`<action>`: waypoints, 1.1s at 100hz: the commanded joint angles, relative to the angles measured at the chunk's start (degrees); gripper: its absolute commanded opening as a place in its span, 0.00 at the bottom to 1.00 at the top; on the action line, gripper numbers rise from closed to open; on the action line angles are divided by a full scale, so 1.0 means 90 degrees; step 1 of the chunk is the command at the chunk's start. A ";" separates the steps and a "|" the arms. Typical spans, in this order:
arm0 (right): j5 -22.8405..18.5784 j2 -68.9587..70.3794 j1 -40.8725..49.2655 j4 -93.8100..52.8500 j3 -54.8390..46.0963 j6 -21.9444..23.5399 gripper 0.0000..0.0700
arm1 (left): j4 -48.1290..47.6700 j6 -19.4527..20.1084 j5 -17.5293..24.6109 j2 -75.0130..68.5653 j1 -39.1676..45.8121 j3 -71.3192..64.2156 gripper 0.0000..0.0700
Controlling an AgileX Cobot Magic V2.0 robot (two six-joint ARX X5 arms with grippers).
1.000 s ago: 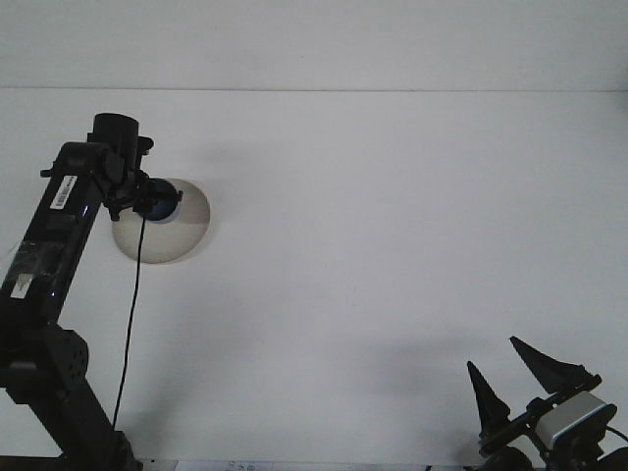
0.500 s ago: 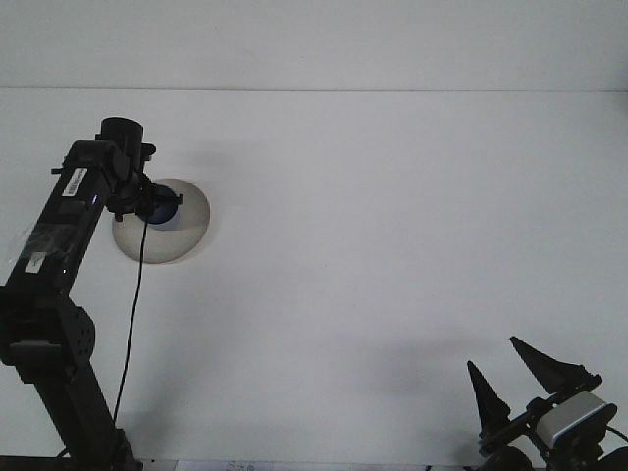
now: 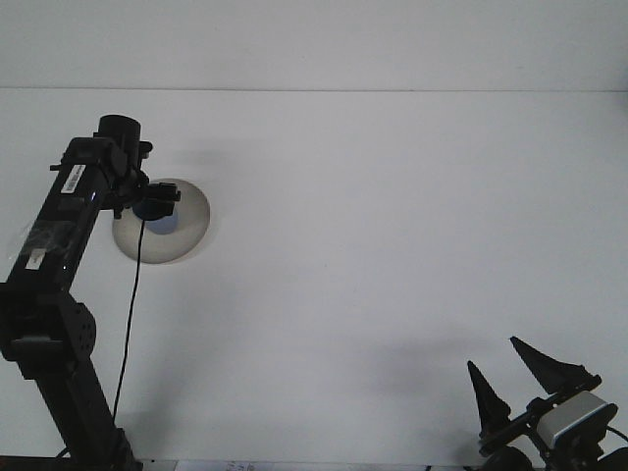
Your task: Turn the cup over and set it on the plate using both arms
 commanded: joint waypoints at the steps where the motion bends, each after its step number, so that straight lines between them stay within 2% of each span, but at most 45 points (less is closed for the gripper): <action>1: 0.0024 0.0002 0.0061 0.0061 0.0049 0.0085 0.70 | -0.0073 -0.0231 0.0007 0.0007 0.0032 0.0372 0.85; 29: 0.0036 0.0002 0.0061 0.0061 0.0049 0.0024 0.70 | -0.0097 -0.0398 0.0270 -0.1554 0.0032 0.0719 0.85; 36: 0.0168 0.0002 0.0061 0.0061 0.0049 0.0007 0.70 | -0.0117 -0.0529 0.0355 -0.2132 0.0032 0.0707 0.85; 55: 0.0515 0.0002 0.0061 0.0061 0.0049 -0.0053 0.70 | 0.0160 -0.0685 0.1537 -0.3929 -0.0046 0.0121 0.84; 60: 0.0527 0.0002 0.0061 0.0063 0.0049 -0.0095 0.70 | 0.0423 -0.0685 0.1724 -0.4563 -0.0199 -0.0386 0.84; 78: 0.0525 0.0002 0.0061 0.0061 0.0049 -0.0095 0.70 | 0.1496 -0.0767 0.1727 -0.6812 -0.1027 -0.2907 0.84; 98: 0.0515 0.0002 0.0066 0.0027 0.0049 -0.0112 0.70 | 0.2494 -0.1875 0.1727 -0.9258 -0.1739 -0.5938 0.84; 110: 0.0471 0.0002 0.0068 -0.0036 0.0049 -0.0104 0.70 | 0.2742 -0.2006 0.1732 -1.0414 -0.1829 -0.7172 0.84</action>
